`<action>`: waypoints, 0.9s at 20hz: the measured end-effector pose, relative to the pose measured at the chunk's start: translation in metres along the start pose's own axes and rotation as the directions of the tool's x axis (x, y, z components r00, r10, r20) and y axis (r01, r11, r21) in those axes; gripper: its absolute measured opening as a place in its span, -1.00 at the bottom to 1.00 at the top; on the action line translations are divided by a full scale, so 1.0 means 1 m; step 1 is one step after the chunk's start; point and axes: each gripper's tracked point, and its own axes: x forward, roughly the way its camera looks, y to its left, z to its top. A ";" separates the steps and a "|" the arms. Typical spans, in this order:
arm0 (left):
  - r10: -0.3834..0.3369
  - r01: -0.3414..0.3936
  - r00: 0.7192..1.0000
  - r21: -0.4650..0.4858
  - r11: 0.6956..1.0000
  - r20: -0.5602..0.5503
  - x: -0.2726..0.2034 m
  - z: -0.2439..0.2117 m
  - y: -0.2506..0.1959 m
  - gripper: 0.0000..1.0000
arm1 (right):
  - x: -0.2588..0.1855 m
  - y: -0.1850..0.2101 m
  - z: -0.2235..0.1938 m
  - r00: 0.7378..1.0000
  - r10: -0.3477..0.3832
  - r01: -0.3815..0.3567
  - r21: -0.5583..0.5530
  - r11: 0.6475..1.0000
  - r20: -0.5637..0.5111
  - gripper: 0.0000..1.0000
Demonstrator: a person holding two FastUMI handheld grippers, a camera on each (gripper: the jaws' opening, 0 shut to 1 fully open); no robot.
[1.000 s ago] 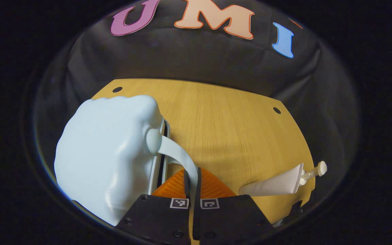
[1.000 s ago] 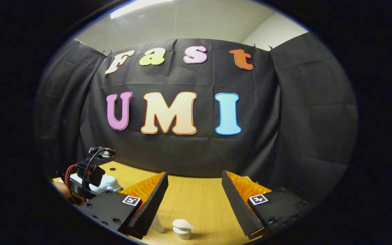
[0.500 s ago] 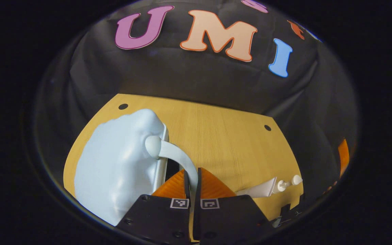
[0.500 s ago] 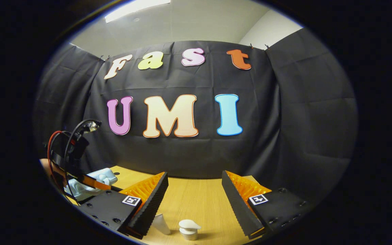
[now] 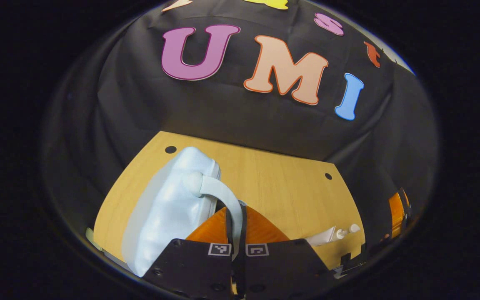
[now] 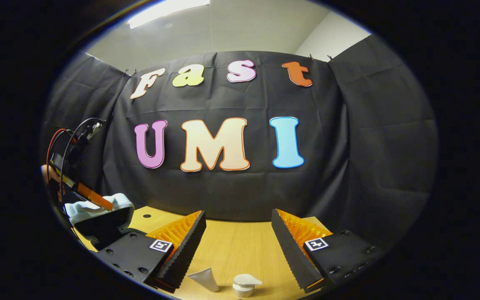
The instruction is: First open the suitcase, pack the skin care products into it, and then close the suitcase.
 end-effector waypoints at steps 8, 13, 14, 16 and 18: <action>0.065 -0.066 0.995 0.003 0.998 0.070 -0.025 0.038 0.086 -1.00 | 0.009 0.038 0.001 1.000 0.011 -0.011 0.000 1.000 0.005 0.98; 0.066 -0.070 0.995 0.054 0.996 0.079 -0.027 0.047 0.125 -0.98 | 0.011 0.065 0.009 0.999 0.021 -0.020 -0.022 1.000 0.029 0.98; 0.058 -0.063 0.995 0.053 0.997 0.084 -0.027 0.048 0.132 -1.00 | 0.011 0.070 0.008 0.999 0.023 -0.023 -0.023 0.999 0.030 0.98; 0.044 -0.049 0.994 0.047 0.998 0.099 -0.027 0.051 0.148 -1.00 | 0.010 0.079 0.008 0.999 0.027 -0.027 -0.017 1.000 0.024 0.98; 0.038 -0.043 0.994 0.043 0.998 0.105 -0.028 0.051 0.168 -1.00 | 0.009 0.084 0.006 1.000 0.018 -0.018 -0.014 1.000 0.019 0.98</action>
